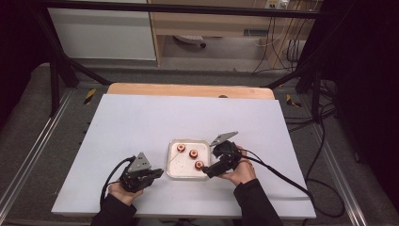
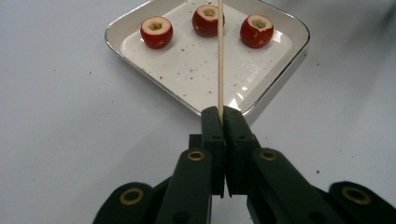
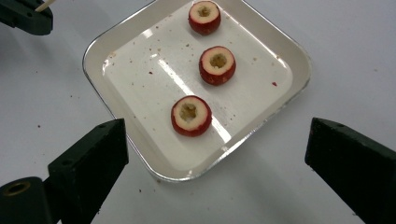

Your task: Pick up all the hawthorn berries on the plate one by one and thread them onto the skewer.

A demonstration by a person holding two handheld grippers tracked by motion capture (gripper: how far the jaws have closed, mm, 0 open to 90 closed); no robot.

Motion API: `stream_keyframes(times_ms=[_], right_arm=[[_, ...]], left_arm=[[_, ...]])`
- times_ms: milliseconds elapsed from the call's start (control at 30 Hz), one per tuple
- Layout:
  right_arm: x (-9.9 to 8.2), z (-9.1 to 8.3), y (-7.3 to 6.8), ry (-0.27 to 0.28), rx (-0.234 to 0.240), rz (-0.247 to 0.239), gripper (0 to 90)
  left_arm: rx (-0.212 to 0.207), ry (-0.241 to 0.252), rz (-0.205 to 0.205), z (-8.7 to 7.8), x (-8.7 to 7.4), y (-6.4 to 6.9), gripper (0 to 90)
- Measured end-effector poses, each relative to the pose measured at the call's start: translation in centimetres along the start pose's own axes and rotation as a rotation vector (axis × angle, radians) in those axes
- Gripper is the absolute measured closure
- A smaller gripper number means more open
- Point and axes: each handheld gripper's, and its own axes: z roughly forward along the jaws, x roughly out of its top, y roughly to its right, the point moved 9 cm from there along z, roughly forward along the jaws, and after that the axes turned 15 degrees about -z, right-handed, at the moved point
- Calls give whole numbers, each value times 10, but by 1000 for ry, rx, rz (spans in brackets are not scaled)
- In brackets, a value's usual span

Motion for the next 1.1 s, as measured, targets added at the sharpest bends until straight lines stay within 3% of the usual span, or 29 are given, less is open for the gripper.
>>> stream_keyframes(times_ms=[200,367,600,767,1100], right_arm=[[12,13,-2,-7,25,18,94],[16,21,-3,-46,41,30,160],[11,29,-2,-120,156,62,320],[11,37,-4,-177,148,2,398],[10,42,-4,-183,155,-8,490]], left_arm=[[11,3,-3,-1,-3,-2,882],[12,8,-7,-2,-2,-3,882],[13,5,-5,-1,-3,-4,882],[12,4,-4,-1,-3,-4,882],[15,3,0,0,-3,-3,882]])
